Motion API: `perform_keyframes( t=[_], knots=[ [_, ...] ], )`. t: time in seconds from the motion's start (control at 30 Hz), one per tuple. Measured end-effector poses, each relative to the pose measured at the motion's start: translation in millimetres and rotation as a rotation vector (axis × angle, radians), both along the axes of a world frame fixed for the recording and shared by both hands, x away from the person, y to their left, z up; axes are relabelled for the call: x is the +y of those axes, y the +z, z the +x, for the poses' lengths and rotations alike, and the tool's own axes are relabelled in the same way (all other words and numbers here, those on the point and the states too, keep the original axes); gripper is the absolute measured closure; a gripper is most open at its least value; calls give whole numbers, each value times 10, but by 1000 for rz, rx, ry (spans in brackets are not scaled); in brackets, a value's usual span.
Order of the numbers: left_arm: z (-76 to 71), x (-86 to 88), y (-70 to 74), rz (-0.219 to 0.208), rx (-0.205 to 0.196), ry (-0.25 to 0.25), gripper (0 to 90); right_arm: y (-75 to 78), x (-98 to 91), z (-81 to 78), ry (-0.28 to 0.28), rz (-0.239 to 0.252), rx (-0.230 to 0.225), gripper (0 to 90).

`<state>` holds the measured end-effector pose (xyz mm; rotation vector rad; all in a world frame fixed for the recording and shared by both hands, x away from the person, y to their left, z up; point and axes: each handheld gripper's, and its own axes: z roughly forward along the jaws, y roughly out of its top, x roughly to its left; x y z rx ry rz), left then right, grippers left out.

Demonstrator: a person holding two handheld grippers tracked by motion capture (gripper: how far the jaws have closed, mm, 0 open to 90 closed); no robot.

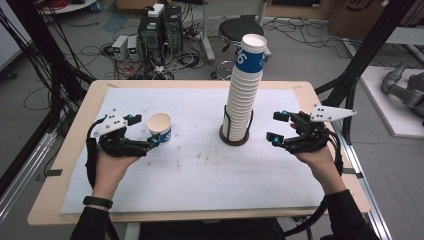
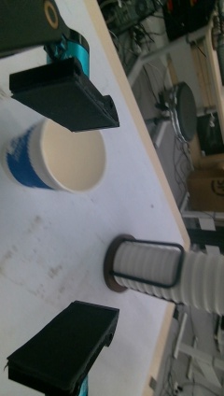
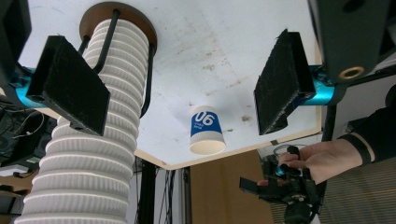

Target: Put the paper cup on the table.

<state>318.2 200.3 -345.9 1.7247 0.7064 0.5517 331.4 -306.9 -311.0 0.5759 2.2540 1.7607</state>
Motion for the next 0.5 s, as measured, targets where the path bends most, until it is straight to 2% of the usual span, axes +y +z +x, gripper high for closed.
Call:
perform_keyframes(
  t=[0.27,0.4,0.5],
  knots=[
    [10,-315,263,2,-24,-131,91,33,-27,-5,1,11,-8,187],
    [37,-463,399,-26,-52,-166,100,55,-35,-11,3,14,-7,188],
    [43,-540,442,-16,-55,-189,100,60,-38,-1,2,14,-16,187]
  ],
)
